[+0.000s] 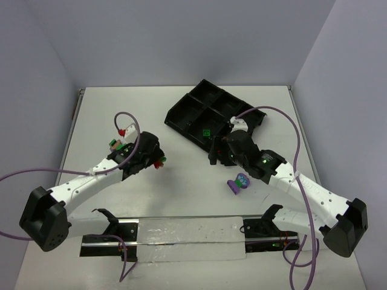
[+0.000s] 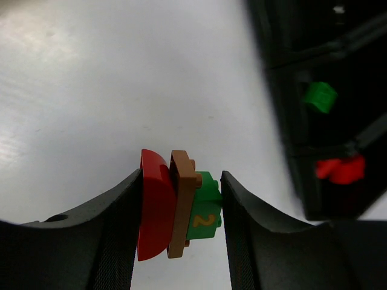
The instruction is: Sort the legos into containers by color
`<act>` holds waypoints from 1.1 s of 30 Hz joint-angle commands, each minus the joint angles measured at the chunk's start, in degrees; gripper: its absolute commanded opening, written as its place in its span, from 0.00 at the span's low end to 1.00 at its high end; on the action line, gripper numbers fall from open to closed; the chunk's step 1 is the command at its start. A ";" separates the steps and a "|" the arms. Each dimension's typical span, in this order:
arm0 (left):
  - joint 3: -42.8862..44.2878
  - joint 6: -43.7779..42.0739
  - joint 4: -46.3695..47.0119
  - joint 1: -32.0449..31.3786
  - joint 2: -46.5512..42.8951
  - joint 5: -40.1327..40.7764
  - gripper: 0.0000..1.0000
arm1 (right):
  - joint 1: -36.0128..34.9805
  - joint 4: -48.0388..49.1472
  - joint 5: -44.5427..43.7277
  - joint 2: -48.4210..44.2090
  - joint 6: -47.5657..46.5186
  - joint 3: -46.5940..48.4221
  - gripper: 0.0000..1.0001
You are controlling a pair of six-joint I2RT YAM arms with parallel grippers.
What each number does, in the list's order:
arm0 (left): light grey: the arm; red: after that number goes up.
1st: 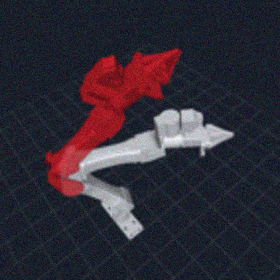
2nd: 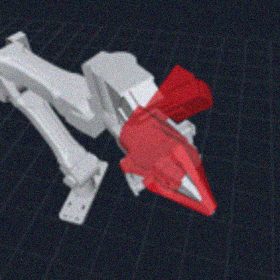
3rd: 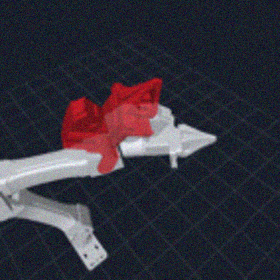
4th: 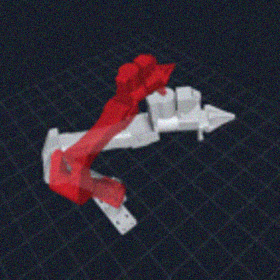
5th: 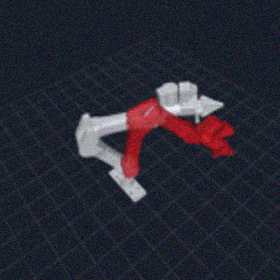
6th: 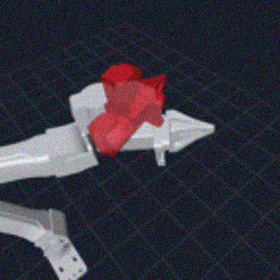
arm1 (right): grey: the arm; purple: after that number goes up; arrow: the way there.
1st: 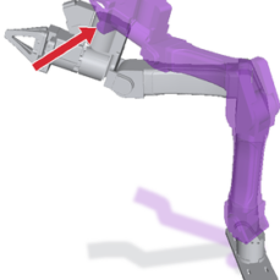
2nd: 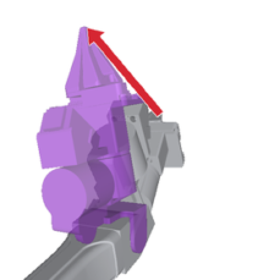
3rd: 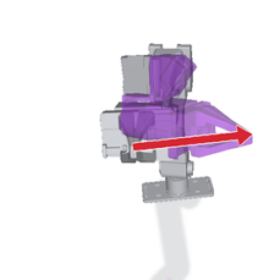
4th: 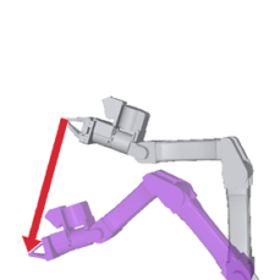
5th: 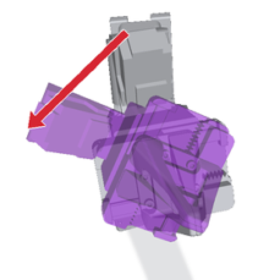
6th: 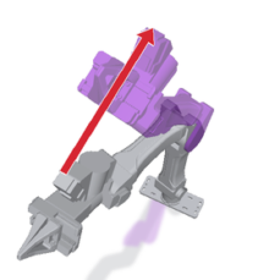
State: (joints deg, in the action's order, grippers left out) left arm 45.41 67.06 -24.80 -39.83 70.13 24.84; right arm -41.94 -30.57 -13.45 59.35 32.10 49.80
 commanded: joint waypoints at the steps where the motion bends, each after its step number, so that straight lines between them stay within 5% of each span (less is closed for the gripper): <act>1: 4.50 -10.20 6.39 1.27 -2.52 -6.26 0.24 | -1.46 17.24 10.43 -1.70 1.96 -2.56 0.93; 7: 8.37 -8.31 6.70 2.23 -1.30 -13.19 0.25 | -1.93 35.40 17.56 3.59 6.50 -4.67 0.93; 13: 9.47 -6.64 7.36 2.91 -0.70 -19.60 0.25 | -2.00 43.56 24.03 9.93 6.79 -3.04 0.93; 19: 7.82 -5.53 10.64 3.28 -2.43 -22.13 0.25 | -2.04 47.52 27.25 16.05 6.63 -1.61 0.89; 27: 7.10 -5.10 11.05 3.75 -2.41 -23.04 0.25 | -2.01 49.07 28.13 19.48 7.23 -1.24 0.70; 33: 7.51 -5.54 10.82 3.88 -2.02 -23.70 0.25 | -2.01 51.71 29.12 20.49 8.55 -1.71 0.68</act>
State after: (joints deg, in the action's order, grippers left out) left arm 51.90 61.36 -16.41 -36.32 69.17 2.60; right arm -43.64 15.79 14.29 79.41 39.71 46.06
